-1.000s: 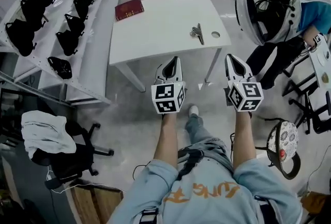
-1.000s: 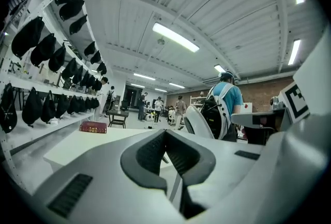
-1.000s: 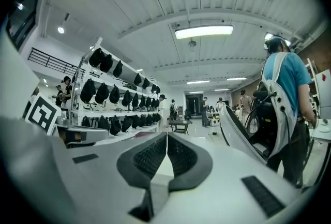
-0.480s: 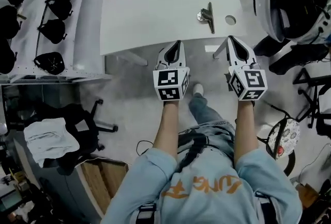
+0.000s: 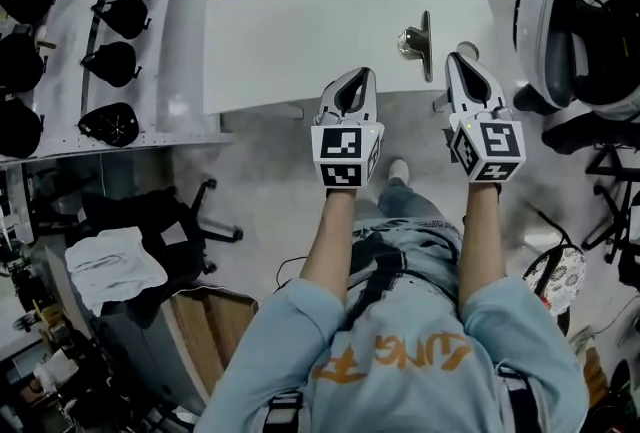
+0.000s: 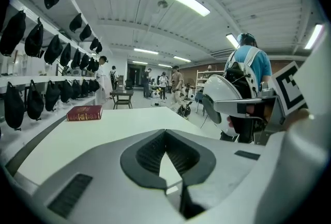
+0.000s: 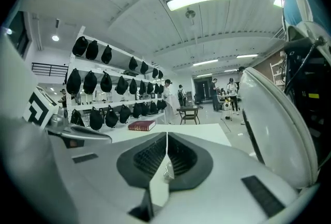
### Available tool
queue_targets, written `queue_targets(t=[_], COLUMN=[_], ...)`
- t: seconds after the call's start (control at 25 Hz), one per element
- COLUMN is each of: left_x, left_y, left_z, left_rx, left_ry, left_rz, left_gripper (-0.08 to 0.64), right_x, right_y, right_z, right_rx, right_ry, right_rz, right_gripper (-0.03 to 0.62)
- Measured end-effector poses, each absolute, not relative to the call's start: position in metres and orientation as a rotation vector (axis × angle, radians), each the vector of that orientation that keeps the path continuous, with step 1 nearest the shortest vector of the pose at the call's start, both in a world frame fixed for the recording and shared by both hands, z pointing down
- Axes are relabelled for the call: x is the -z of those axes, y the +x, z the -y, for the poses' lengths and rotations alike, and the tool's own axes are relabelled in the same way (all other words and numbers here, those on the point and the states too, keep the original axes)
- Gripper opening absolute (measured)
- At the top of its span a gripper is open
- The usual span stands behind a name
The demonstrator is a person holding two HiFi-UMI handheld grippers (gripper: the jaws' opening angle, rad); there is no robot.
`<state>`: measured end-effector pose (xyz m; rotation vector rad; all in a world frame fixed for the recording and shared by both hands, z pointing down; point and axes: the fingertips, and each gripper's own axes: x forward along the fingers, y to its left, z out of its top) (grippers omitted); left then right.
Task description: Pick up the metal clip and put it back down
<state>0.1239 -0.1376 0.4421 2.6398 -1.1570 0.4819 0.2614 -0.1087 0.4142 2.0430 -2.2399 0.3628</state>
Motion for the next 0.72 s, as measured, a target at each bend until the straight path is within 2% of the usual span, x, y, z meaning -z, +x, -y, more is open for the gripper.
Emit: queue_targets(t=[0.4,0.72], left_x=[-0.446,-0.462], left_y=[0.12,0.148], left_z=[0.152,0.16], left_rx=[-0.514,-0.488], left_ry=[2.631,2.638], left_rz=[1.186,1.092], left_gripper=[0.021,0.021], right_x=[-0.418,-0.429], right_y=[0.256,0.268], right_z=[0.132,0.143], right_rx=[-0.369,-0.364], right_ry=[2.016,2.008], right_rz=[2.276,2.244], right_gripper=[0.029,0.029])
